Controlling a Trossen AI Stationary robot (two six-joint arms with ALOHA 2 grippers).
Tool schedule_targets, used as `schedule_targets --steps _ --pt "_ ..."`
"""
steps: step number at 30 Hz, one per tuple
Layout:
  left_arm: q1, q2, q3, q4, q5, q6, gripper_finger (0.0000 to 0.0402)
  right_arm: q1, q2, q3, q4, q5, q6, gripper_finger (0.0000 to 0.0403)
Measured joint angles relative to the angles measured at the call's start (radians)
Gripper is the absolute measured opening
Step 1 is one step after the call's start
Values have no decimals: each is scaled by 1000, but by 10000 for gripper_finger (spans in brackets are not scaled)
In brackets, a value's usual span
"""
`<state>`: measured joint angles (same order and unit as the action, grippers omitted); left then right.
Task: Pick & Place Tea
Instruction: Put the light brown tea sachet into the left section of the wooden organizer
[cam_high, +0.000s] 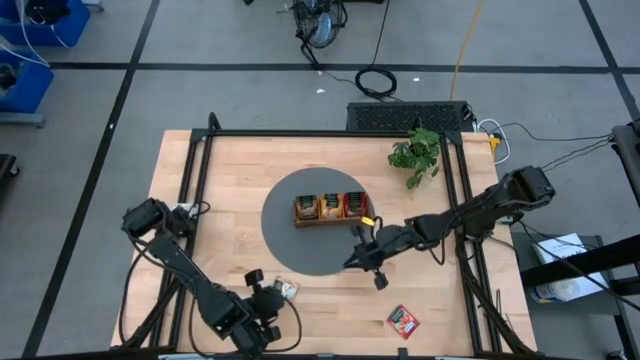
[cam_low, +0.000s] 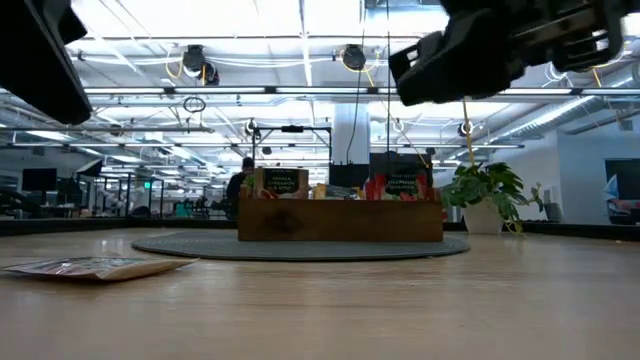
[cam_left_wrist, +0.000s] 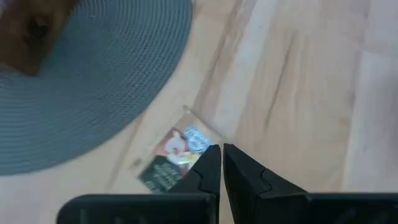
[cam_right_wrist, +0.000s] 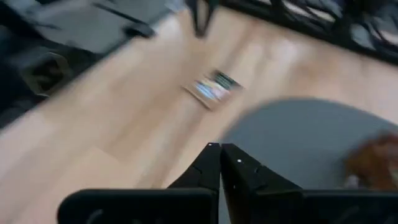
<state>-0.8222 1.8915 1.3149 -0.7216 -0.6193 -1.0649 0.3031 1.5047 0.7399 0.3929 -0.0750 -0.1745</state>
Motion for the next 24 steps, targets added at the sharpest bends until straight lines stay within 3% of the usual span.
schedule_targets --steps 5,13,24 --pt "7 61 -29 35 26 -74 26 2 64 -34 154 -145 -21 2" --pt "4 119 -40 20 88 -135 26 5 365 2 462 -164 -48 1" --pt "-47 114 -38 13 150 -203 26 30 605 364 267 -160 -91 0"
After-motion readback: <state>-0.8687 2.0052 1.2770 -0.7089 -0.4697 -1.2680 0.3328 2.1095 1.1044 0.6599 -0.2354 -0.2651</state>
